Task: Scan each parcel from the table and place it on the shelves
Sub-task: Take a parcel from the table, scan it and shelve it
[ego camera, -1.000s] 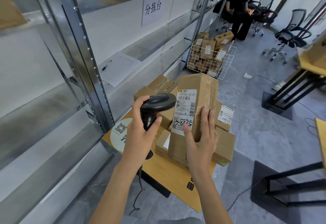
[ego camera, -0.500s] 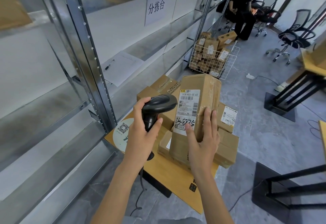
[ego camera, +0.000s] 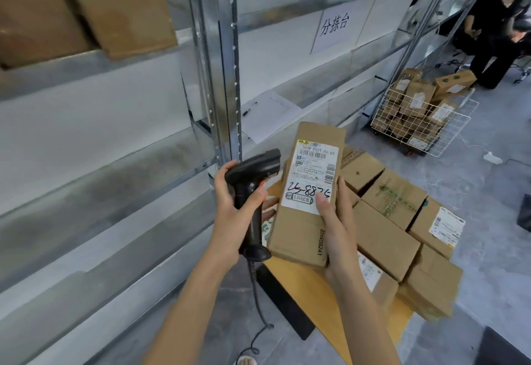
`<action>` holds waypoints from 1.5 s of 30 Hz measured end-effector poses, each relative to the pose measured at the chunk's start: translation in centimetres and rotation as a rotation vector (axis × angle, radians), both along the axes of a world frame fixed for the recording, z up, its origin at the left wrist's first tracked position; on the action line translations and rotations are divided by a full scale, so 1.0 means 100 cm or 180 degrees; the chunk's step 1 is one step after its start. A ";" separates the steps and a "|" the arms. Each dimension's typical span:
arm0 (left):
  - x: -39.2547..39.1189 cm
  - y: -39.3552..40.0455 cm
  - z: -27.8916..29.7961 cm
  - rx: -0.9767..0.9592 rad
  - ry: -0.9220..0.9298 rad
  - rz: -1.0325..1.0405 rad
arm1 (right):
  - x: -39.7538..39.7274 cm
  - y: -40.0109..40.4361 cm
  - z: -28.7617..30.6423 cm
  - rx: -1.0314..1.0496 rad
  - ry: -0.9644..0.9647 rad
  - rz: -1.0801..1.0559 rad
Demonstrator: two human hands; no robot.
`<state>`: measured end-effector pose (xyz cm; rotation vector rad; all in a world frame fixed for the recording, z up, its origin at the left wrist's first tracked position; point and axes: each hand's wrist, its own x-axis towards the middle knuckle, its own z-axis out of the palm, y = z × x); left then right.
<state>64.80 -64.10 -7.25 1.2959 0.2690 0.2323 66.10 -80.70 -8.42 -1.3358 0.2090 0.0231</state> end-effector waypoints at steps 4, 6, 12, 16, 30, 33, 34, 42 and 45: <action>-0.009 0.025 0.001 -0.0250 -0.0022 0.0132 | 0.006 0.030 0.003 -0.0267 -0.0115 0.0549; -0.016 0.033 0.001 -0.0240 -0.0113 0.0331 | 0.005 0.042 0.004 -0.0509 -0.0186 0.0844; -0.050 0.053 -0.007 -0.0117 -0.0047 0.1034 | 0.009 0.070 0.003 -0.0683 -0.0353 0.1804; -0.086 0.057 -0.012 -0.0282 -0.0090 0.1646 | 0.000 0.095 -0.011 -0.0716 -0.0300 0.2205; -0.277 0.139 0.019 0.0619 0.0025 0.3739 | -0.114 0.244 0.010 -0.0114 0.0005 0.4135; -0.338 0.153 0.024 0.0989 0.0249 0.4174 | -0.162 0.278 0.008 -0.0076 -0.0007 0.4473; -0.362 0.158 0.024 0.1078 0.0328 0.4313 | -0.182 0.291 0.006 -0.0056 -0.0017 0.4574; -0.531 0.195 0.020 0.1381 0.0592 0.4975 | -0.340 0.373 0.006 -0.0011 0.0039 0.5113; -0.577 0.210 0.019 0.1492 0.0632 0.5076 | -0.393 0.394 0.010 0.0048 0.0040 0.5214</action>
